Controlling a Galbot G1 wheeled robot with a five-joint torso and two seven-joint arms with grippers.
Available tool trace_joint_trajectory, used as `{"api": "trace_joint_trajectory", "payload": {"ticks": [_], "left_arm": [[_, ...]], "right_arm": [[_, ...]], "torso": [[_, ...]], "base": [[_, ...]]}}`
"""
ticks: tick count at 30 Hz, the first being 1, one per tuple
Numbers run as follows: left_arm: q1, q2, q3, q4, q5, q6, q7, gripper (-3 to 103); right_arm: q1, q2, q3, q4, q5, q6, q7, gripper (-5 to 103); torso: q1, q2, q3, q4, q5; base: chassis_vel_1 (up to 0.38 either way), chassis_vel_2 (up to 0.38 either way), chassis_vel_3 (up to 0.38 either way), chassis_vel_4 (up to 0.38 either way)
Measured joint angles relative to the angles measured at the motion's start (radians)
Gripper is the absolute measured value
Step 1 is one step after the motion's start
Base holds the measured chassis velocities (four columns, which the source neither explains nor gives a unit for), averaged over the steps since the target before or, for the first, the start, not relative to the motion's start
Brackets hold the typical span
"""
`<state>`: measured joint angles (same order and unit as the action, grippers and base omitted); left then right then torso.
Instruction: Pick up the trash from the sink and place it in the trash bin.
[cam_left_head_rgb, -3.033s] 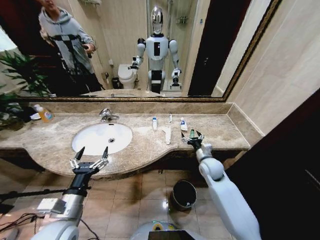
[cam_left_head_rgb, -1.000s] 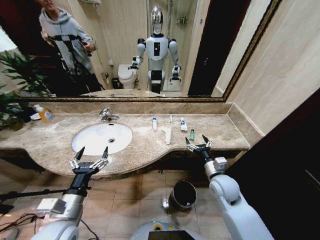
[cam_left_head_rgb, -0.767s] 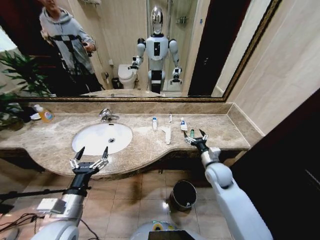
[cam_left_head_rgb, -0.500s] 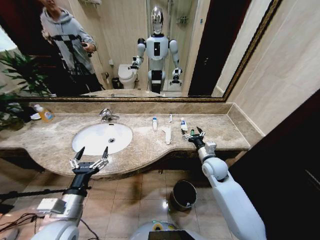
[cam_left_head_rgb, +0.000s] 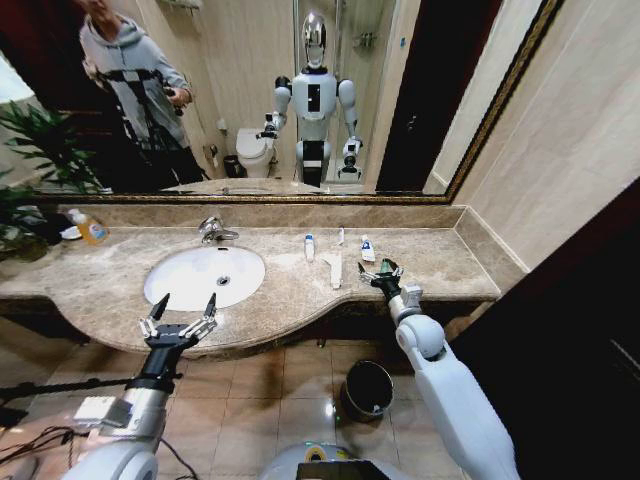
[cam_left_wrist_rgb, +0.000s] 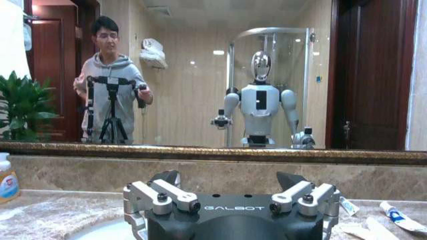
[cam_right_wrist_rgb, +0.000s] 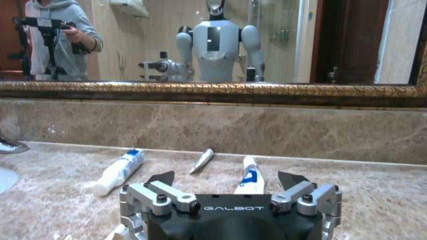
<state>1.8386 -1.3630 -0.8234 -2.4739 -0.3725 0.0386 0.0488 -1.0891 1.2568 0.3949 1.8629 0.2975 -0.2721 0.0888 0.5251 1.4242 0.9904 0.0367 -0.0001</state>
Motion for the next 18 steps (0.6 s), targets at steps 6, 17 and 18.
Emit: {"api": "trace_joint_trajectory", "payload": {"ticks": [6, 17, 18], "left_arm": [[0.000, 0.000, 0.000, 0.000, 0.000, 0.000, 0.000, 100], [0.000, 0.000, 0.000, 0.000, 0.000, 0.000, 0.000, 100], [0.000, 0.000, 0.000, 0.000, 0.000, 0.000, 0.000, 100]], "right_arm": [[0.012, 0.002, 0.000, -0.028, -0.007, 0.004, -0.001, 100], [0.161, 0.016, -0.042, -0.243, -0.054, 0.008, 0.025, 100], [0.171, 0.017, -0.042, -0.255, -0.059, 0.008, 0.027, 100]], "torso": [[0.000, 0.000, 0.000, 0.0000, 0.0000], [0.000, 0.000, 0.000, 0.0001, 0.0002], [0.000, 0.000, 0.000, 0.0002, 0.0001]], "base": [[0.000, 0.000, 0.000, 0.000], [0.000, 0.000, 0.000, 0.000], [0.000, 0.000, 0.000, 0.000]]}}
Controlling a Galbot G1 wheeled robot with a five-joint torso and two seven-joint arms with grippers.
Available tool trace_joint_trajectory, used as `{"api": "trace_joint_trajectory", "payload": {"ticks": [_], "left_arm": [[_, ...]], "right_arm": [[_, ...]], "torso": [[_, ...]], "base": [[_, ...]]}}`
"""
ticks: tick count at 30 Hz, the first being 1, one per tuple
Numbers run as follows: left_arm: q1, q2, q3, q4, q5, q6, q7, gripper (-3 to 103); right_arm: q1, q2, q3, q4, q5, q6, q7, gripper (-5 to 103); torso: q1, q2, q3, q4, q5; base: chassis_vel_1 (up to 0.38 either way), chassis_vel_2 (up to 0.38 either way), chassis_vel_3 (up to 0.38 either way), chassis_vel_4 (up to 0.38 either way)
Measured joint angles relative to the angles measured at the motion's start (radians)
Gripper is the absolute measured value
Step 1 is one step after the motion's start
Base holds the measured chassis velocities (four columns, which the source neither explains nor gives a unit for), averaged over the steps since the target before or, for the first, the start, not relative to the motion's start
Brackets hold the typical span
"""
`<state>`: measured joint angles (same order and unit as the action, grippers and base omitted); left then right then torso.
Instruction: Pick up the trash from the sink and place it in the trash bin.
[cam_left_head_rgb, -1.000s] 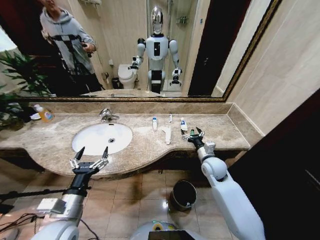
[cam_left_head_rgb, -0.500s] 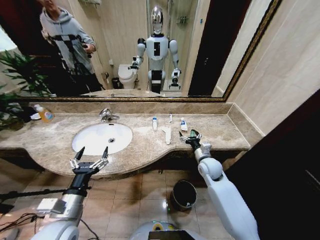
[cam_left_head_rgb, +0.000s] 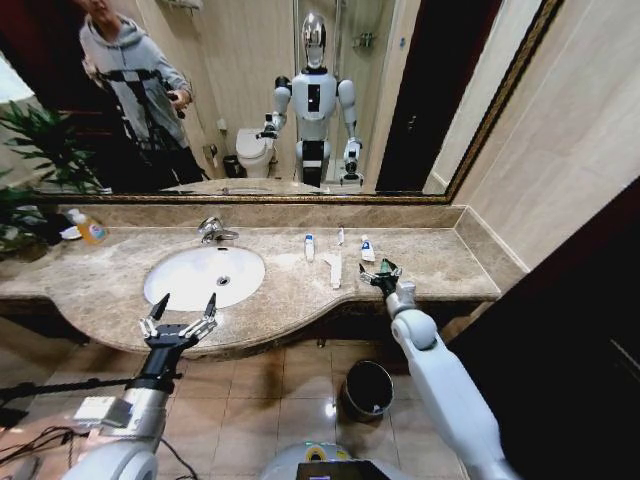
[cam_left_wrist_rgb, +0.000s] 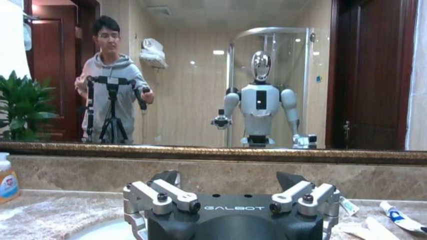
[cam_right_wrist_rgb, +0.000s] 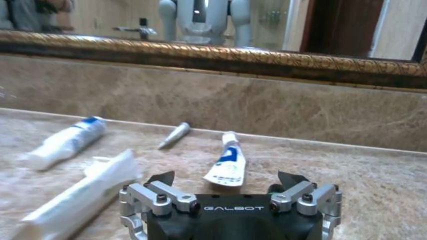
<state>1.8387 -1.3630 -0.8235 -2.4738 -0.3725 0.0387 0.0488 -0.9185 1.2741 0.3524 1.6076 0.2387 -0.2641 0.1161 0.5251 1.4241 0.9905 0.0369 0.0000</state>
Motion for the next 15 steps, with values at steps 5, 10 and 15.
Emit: {"api": "trace_joint_trajectory", "payload": {"ticks": [5, 10, 15], "left_arm": [[0.000, 0.000, 0.000, 0.000, 0.000, 0.000, 0.000, 100], [0.000, 0.000, 0.000, 0.000, 0.000, 0.000, 0.000, 100], [0.000, 0.000, 0.000, 0.000, 0.000, 0.000, 0.000, 100]], "right_arm": [[0.034, 0.003, 0.009, -0.062, -0.012, -0.003, 0.015, 103], [0.033, -0.002, 0.020, -0.081, -0.015, -0.004, 0.013, 89], [0.025, -0.002, 0.024, -0.088, -0.015, -0.008, 0.013, 73]], "torso": [[0.000, 0.000, 0.000, -0.0001, 0.0000], [0.000, 0.000, 0.000, -0.0001, 0.0000], [0.000, 0.000, 0.000, -0.0001, 0.0000]], "base": [[0.000, 0.000, 0.000, 0.000], [0.000, 0.000, 0.000, 0.000], [0.000, 0.000, 0.000, 0.000]]}}
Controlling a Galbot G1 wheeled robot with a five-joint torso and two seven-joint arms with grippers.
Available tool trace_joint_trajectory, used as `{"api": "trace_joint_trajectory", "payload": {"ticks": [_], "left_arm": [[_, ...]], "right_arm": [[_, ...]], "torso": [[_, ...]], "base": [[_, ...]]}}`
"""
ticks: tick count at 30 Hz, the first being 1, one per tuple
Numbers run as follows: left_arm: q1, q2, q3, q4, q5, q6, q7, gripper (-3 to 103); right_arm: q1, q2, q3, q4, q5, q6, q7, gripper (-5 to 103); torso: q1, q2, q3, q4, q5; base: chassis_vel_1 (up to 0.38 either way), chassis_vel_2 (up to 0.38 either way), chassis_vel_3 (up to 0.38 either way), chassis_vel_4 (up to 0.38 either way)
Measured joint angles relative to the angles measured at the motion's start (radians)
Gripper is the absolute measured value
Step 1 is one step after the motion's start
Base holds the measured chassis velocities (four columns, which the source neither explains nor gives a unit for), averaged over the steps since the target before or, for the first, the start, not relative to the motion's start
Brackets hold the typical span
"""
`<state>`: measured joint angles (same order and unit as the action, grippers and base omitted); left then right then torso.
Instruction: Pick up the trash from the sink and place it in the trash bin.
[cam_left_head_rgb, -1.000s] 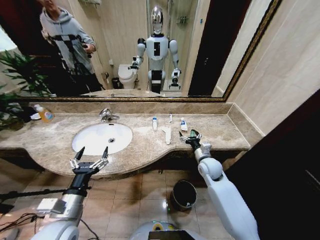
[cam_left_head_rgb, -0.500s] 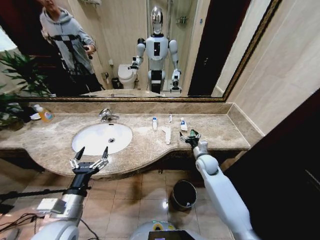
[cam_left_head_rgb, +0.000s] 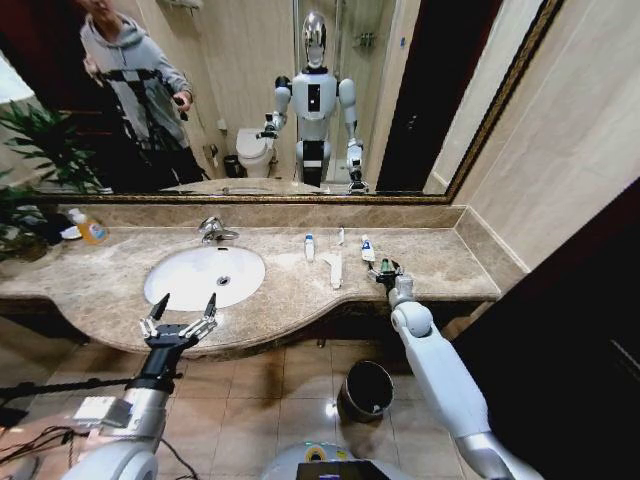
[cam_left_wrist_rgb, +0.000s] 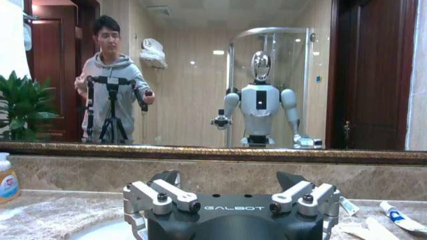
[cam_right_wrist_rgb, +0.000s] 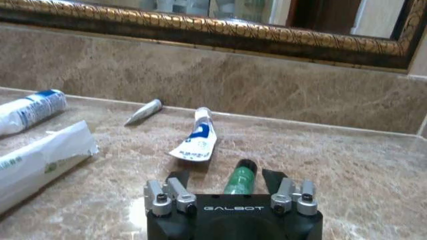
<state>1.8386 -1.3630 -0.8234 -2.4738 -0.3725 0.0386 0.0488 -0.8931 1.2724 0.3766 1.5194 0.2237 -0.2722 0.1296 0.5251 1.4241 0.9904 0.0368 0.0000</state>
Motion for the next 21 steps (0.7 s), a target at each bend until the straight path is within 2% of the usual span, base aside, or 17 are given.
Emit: {"api": "trace_joint_trajectory", "payload": {"ticks": [2, 8, 10, 11, 14, 17, 19, 21], "left_arm": [[0.000, 0.000, 0.000, 0.000, 0.000, 0.000, 0.000, 100], [0.000, 0.000, 0.000, 0.000, 0.000, 0.000, 0.000, 100], [0.000, 0.000, 0.000, 0.000, 0.000, 0.000, 0.000, 100], [0.000, 0.000, 0.000, 0.000, 0.000, 0.000, 0.000, 100], [0.000, 0.000, 0.000, 0.000, 0.000, 0.000, 0.000, 100], [0.000, 0.000, 0.000, 0.000, 0.000, 0.000, 0.000, 100], [0.000, 0.000, 0.000, 0.000, 0.000, 0.000, 0.000, 100], [0.000, 0.000, 0.000, 0.000, 0.000, 0.000, 0.000, 100]], "right_arm": [[-0.001, 0.000, 0.001, -0.001, 0.000, -0.002, 0.000, 73], [-0.018, -0.001, 0.012, -0.001, 0.007, -0.006, 0.002, 53], [-0.019, -0.001, 0.012, 0.000, 0.008, -0.006, 0.002, 53], [-0.028, -0.005, 0.015, 0.007, 0.013, -0.006, 0.003, 45], [-0.038, -0.009, 0.017, 0.018, 0.021, -0.007, 0.007, 41], [-0.052, -0.019, 0.020, 0.038, 0.032, -0.011, 0.013, 25], [-0.056, -0.021, 0.021, 0.043, 0.034, -0.012, 0.015, 25], [-0.070, -0.029, 0.024, 0.067, 0.041, -0.016, 0.019, 15]], "torso": [[0.000, 0.000, 0.000, 0.0000, 0.0000], [0.000, 0.000, 0.000, 0.0001, 0.0000], [0.000, 0.000, 0.000, 0.0001, 0.0000], [0.000, 0.000, 0.000, 0.0000, 0.0000], [0.000, 0.000, 0.000, 0.0000, 0.0000], [0.000, 0.000, 0.000, 0.0000, 0.0000], [0.000, 0.000, 0.000, 0.0000, 0.0000], [0.000, 0.000, 0.000, 0.0000, 0.0001]], "base": [[0.000, 0.000, 0.000, 0.000], [0.000, 0.000, 0.000, 0.000], [0.000, 0.000, 0.000, 0.000], [0.000, 0.000, 0.000, 0.000], [0.000, 0.000, 0.000, 0.000], [0.000, 0.000, 0.000, 0.000], [0.000, 0.000, 0.000, 0.000], [0.000, 0.000, 0.000, 0.000]]}}
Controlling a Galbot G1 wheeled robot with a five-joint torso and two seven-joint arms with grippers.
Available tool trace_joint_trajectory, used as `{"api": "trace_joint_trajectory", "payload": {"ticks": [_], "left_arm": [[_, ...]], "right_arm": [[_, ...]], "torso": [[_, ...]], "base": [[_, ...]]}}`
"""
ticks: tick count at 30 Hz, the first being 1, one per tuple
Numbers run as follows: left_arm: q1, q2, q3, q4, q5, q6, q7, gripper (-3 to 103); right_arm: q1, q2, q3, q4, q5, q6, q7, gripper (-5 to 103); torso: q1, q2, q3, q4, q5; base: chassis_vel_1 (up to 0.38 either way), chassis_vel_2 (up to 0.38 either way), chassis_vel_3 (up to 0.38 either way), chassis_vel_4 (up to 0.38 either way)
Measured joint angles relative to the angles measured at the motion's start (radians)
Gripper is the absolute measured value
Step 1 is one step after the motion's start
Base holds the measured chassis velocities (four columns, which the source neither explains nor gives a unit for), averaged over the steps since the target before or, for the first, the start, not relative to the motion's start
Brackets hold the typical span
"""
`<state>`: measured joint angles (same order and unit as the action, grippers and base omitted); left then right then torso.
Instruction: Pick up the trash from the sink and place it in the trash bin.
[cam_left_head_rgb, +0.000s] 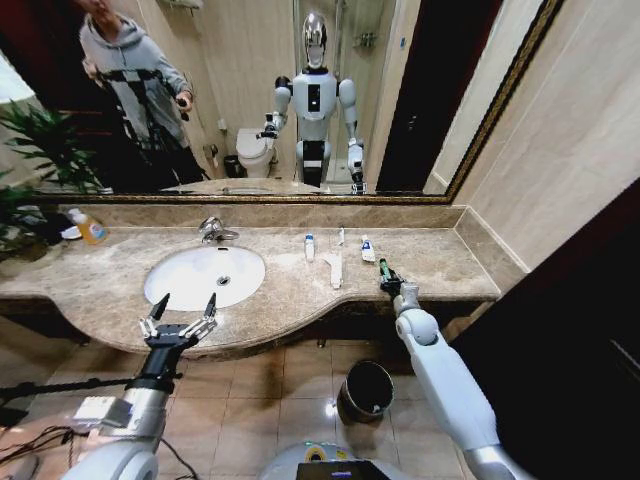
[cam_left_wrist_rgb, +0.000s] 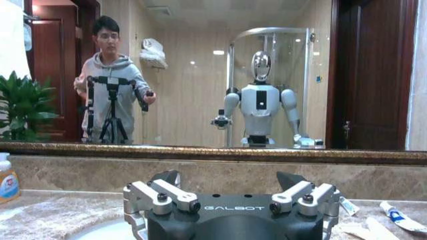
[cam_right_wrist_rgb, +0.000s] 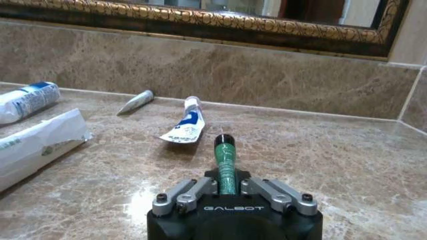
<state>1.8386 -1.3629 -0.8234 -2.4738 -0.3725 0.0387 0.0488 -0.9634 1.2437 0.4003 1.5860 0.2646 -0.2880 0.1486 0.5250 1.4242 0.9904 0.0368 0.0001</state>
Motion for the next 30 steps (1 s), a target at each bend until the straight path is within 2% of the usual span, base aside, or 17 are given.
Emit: {"api": "trace_joint_trajectory", "payload": {"ticks": [2, 11, 16, 18, 20, 22, 24, 25, 27, 30], "left_arm": [[0.000, 0.000, 0.000, 0.000, 0.000, 0.000, 0.000, 100], [0.000, 0.000, 0.000, 0.000, 0.000, 0.000, 0.000, 100], [0.000, 0.000, 0.000, 0.000, 0.000, 0.000, 0.000, 100], [0.000, 0.000, 0.000, 0.000, 0.000, 0.000, 0.000, 100], [0.000, 0.000, 0.000, 0.000, 0.000, 0.000, 0.000, 100], [0.000, 0.000, 0.000, 0.000, 0.000, 0.000, 0.000, 100], [0.000, 0.000, 0.000, 0.000, 0.000, 0.000, 0.000, 100], [0.000, 0.000, 0.000, 0.000, 0.000, 0.000, 0.000, 100], [0.000, 0.000, 0.000, 0.000, 0.000, 0.000, 0.000, 100], [0.000, 0.000, 0.000, 0.000, 0.000, 0.000, 0.000, 100]], "right_arm": [[-0.010, -0.006, 0.002, 0.016, 0.005, -0.002, 0.002, 9], [-0.098, -0.043, 0.034, 0.155, 0.019, -0.003, 0.012, 9], [-0.237, -0.051, 0.067, 0.295, 0.016, 0.029, 0.012, 9], [-0.396, -0.028, 0.089, 0.388, -0.004, 0.069, 0.005, 9], [-0.422, -0.021, 0.093, 0.401, -0.012, 0.077, 0.000, 9], [-0.552, 0.022, 0.104, 0.449, -0.063, 0.135, -0.020, 9], [-0.586, 0.034, 0.104, 0.458, -0.076, 0.151, -0.021, 9], [-0.657, 0.057, 0.099, 0.464, -0.096, 0.186, -0.025, 9], [-0.679, 0.062, 0.096, 0.463, -0.104, 0.200, -0.028, 9], [-0.765, 0.094, 0.079, 0.430, -0.159, 0.263, -0.046, 9]], "torso": [[0.000, 0.000, 0.000, 0.0000, -0.0001], [0.000, 0.000, 0.000, 0.0000, 0.0000], [0.000, 0.000, 0.000, 0.0002, -0.0001], [0.000, 0.000, 0.000, -0.0003, -0.0001], [0.000, 0.000, 0.000, -0.0003, 0.0000], [0.000, 0.000, 0.000, -0.0003, 0.0000], [0.000, 0.000, 0.000, -0.0001, -0.0002], [0.000, 0.000, 0.000, -0.0001, -0.0003], [0.000, 0.000, 0.000, -0.0001, -0.0003], [0.000, 0.000, 0.000, -0.0002, -0.0002]], "base": [[0.000, 0.000, 0.000, 0.000], [0.000, 0.000, 0.000, 0.000], [0.000, 0.000, 0.000, 0.000], [0.000, 0.000, 0.000, 0.000], [0.000, 0.000, 0.000, 0.000], [0.000, 0.000, 0.000, 0.000], [0.000, 0.000, 0.000, 0.000], [0.000, 0.000, 0.000, 0.000], [0.000, 0.000, 0.000, 0.000], [0.000, 0.000, 0.000, 0.000]]}}
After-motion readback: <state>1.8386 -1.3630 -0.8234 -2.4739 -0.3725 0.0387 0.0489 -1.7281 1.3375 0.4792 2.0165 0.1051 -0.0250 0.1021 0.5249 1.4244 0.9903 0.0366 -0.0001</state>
